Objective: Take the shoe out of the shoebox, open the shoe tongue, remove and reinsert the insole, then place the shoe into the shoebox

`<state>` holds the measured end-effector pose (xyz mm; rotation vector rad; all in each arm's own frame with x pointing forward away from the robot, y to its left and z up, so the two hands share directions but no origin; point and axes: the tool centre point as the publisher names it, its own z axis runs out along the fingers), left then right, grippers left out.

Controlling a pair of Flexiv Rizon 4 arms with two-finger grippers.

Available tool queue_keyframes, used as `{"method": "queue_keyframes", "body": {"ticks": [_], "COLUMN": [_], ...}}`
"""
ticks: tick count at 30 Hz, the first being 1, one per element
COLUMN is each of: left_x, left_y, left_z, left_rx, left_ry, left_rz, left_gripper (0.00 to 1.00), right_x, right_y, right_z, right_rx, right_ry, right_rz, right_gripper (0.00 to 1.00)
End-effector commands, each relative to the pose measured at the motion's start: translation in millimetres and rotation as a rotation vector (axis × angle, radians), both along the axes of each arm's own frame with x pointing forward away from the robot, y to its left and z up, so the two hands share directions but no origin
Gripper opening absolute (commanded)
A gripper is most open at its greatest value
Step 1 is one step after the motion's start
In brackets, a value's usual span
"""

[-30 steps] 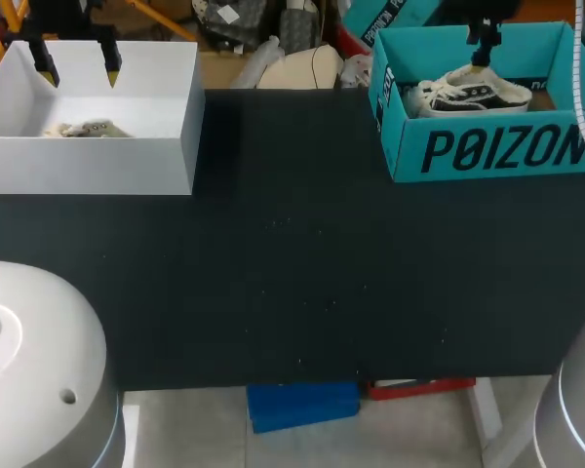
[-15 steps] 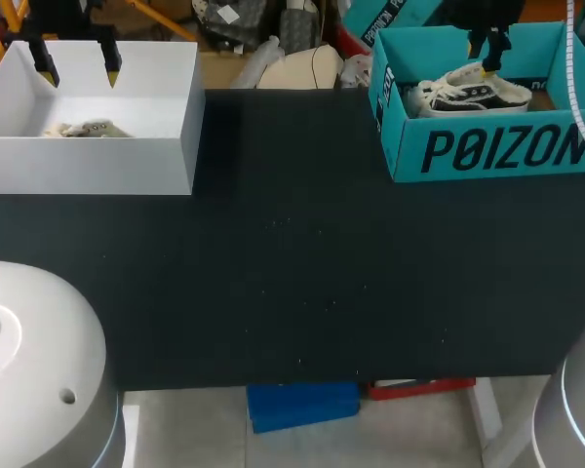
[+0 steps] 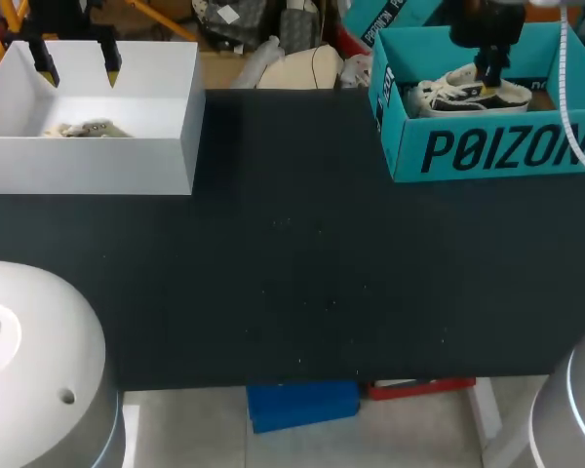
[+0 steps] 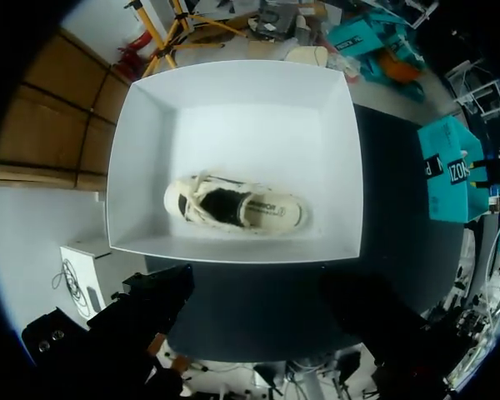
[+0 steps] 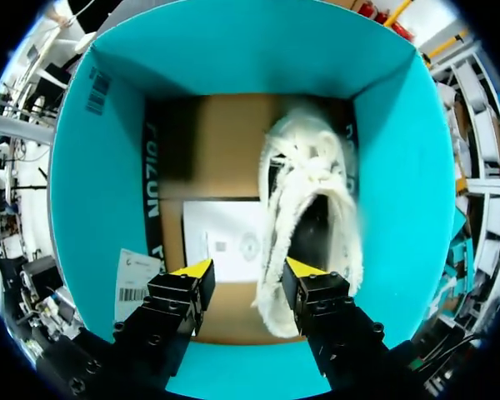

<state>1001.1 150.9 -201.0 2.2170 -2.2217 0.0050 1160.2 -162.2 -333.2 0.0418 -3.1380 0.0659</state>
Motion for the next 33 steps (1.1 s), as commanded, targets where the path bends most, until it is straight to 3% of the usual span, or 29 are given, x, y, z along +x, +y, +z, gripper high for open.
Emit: {"method": "queue_keyframes", "body": {"ticks": [1, 23, 30, 31, 33], "left_x": [-0.3, -0.3, -0.3, -0.3, -0.3], "left_y": [-0.3, -0.3, -0.3, -0.3, -0.3], "left_z": [0.7, 0.7, 0.7, 0.7, 0.7], "left_rx": [0.002, 0.002, 0.002, 0.002, 0.002], "left_ry": [0.001, 0.001, 0.001, 0.001, 0.001], "left_rz": [0.001, 0.001, 0.001, 0.001, 0.001], "left_gripper": [1.00, 1.00, 1.00, 1.00, 1.00], "right_x": [7.6, 16.3, 20.8, 21.6, 22.6], "right_y": [-7.1, -8.0, -10.5, -11.1, -12.1], "right_z": [-11.3, -59.5, -59.9, -60.3, -60.8], "right_rx": [0.004, -0.036, -0.084, -0.099, -0.126], "right_ry": [0.002, 0.001, -0.016, -0.020, -0.026], "right_rz": [-0.017, -0.086, -0.106, -0.108, -0.116], "right_gripper": [0.50, 0.38, 0.38, 0.35, 0.15]}}
